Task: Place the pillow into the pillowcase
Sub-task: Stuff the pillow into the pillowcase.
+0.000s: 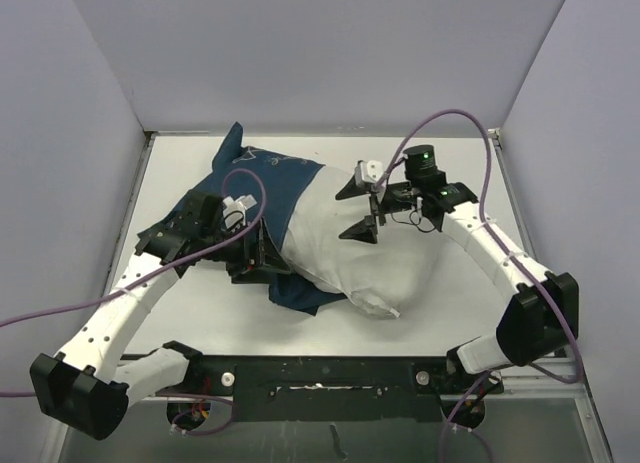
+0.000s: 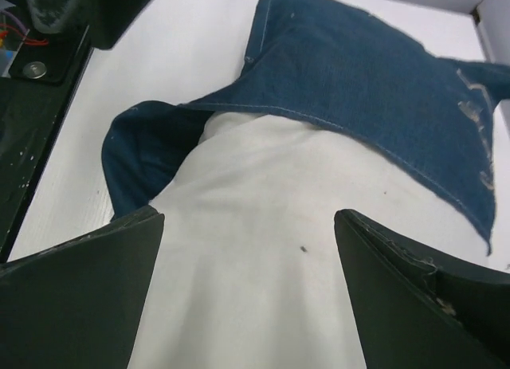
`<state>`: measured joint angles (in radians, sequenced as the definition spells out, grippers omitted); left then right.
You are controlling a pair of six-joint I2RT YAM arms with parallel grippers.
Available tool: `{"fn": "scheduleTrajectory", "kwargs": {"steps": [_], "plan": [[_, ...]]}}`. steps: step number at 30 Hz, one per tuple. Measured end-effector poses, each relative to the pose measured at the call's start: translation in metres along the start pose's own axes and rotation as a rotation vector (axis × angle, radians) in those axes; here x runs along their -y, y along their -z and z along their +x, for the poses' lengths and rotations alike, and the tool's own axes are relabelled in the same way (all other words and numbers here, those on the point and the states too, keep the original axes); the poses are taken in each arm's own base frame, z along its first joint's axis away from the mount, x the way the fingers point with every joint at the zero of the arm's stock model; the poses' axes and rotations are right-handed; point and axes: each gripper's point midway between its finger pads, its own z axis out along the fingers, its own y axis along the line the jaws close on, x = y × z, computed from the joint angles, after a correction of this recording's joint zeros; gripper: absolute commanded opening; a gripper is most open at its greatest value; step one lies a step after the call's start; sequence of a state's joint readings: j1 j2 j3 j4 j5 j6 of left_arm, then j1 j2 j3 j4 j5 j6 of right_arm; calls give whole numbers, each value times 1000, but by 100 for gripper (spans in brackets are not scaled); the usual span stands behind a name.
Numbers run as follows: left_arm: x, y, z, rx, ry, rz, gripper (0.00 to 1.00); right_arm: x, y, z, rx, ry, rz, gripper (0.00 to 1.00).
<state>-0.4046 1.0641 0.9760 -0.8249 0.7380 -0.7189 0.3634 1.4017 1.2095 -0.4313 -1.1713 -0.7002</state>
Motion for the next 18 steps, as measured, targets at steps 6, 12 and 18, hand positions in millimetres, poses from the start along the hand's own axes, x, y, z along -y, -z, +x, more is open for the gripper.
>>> {"fn": "scheduleTrajectory", "kwargs": {"steps": [6, 12, 18], "plan": [[0, 17, -55, 165, -105, -214, 58, 24, -27, 57, -131, -186, 42, 92], [10, -17, -131, 349, -448, -383, 59, 40, -28, 72, -173, -236, 115, 92], [-4, -70, -197, 377, -620, -600, 47, 55, -27, 75, -185, -240, 181, 91]]}}
